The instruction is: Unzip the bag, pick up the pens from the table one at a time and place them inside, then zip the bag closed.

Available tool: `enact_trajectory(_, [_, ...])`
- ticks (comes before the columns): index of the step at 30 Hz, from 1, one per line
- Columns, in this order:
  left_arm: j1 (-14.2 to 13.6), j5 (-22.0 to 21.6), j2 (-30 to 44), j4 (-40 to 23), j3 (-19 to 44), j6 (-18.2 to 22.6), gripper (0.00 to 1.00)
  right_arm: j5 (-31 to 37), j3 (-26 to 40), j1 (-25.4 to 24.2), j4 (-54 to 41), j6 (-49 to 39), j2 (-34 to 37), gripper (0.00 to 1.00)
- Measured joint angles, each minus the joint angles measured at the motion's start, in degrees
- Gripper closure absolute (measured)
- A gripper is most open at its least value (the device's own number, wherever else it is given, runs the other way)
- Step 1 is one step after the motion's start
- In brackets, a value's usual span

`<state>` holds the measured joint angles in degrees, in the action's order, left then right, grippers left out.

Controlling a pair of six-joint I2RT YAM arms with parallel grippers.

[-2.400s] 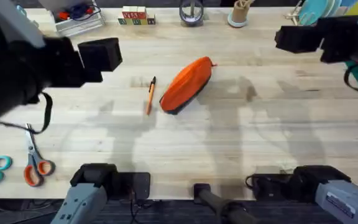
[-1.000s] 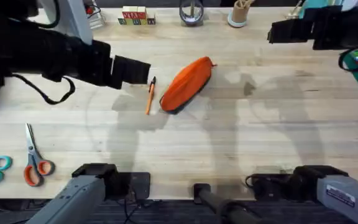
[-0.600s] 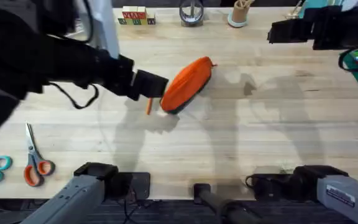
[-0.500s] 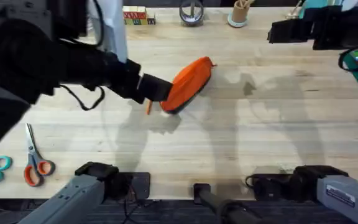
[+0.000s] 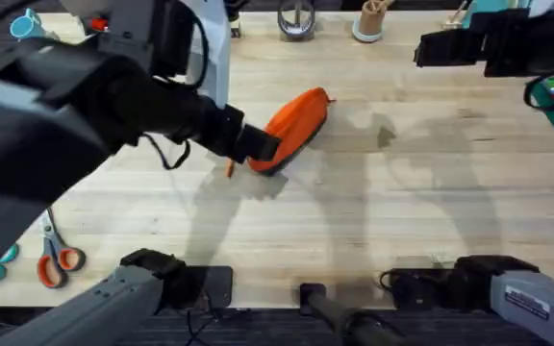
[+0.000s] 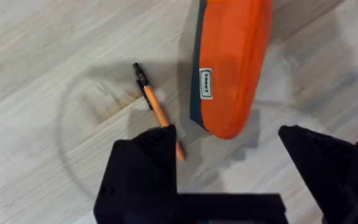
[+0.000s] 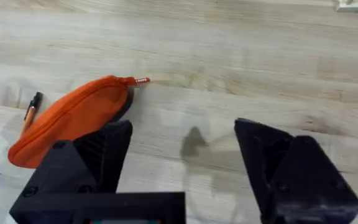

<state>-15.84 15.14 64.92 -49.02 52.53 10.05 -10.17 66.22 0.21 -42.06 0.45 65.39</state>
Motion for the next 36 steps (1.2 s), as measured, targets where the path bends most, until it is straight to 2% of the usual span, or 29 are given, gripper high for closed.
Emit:
enact_trajectory(13, [0.0,1.86,12.68,3.39,0.0,1.99,0.036,0.0,0.0,0.0,0.0,0.0,0.0,0.005])
enact_trajectory(16, [0.0,2.01,14.19,3.41,0.0,2.03,0.104,0.0,0.0,0.0,0.0,0.0,0.0,0.005])
enact_trajectory(27, [-0.07,4.1,14.91,3.19,-0.02,2.2,0.593,0.01,0.02,0.0,0.0,0.0,-0.01,0.004])
enact_trajectory(32, [-0.26,5.44,14.91,3.28,-0.02,2.01,0.91,0.02,0.02,0.0,0.0,0.0,0.0,0.004])
enact_trajectory(33, [-0.26,5.4,14.91,3.38,-0.02,1.97,0.943,0.0,0.02,0.0,0.0,0.0,0.0,0.005])
enact_trajectory(36, [-0.26,5.35,14.91,3.41,-0.04,1.99,0.953,0.0,0.02,0.0,0.0,-0.01,0.0,0.005])
